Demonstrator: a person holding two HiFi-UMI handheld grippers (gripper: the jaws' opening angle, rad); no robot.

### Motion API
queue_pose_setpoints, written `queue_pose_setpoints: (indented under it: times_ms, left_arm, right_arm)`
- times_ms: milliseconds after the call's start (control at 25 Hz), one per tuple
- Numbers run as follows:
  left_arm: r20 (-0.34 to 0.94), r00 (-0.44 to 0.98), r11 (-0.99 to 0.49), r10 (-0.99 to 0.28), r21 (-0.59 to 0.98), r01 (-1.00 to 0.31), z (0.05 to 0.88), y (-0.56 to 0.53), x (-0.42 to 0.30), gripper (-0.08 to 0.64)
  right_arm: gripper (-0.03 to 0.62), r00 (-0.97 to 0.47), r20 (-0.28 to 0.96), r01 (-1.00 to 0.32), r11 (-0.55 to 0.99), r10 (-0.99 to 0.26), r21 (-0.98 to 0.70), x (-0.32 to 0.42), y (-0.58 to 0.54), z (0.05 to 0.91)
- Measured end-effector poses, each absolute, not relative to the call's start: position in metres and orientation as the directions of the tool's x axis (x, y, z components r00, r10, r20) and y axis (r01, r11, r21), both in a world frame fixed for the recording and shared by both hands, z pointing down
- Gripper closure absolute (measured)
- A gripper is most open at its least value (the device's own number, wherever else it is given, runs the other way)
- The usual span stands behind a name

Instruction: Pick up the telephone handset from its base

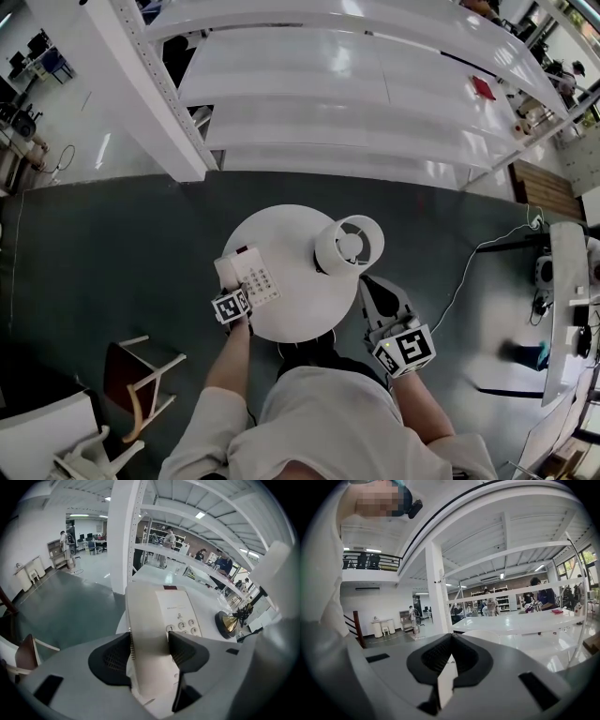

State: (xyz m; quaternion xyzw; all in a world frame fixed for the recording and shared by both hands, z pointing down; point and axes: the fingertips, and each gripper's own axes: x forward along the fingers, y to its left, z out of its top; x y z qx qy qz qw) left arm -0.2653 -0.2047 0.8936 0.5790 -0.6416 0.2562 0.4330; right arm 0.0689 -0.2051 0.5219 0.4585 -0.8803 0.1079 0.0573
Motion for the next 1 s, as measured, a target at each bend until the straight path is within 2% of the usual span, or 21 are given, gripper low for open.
queue_pose_setpoints:
  times_ms: [520, 1000]
  left_arm:
    - [0.875, 0.035, 0.237, -0.484, 0.169, -0.957, 0.894, -0.205, -0.267, 0.321]
    - [0.86, 0.095, 0.233, -0.502, 0.24, -0.942, 0.889, -0.199, -0.266, 0.33]
  right_arm:
    - [0.583, -0.578, 0.205, -0.816, 0.564, -0.79, -0.128, 0.064, -0.197, 0.523]
    - [0.583, -0.578, 0.2, -0.816, 0.568, -0.791, -0.11, 0.065, -0.187, 0.52]
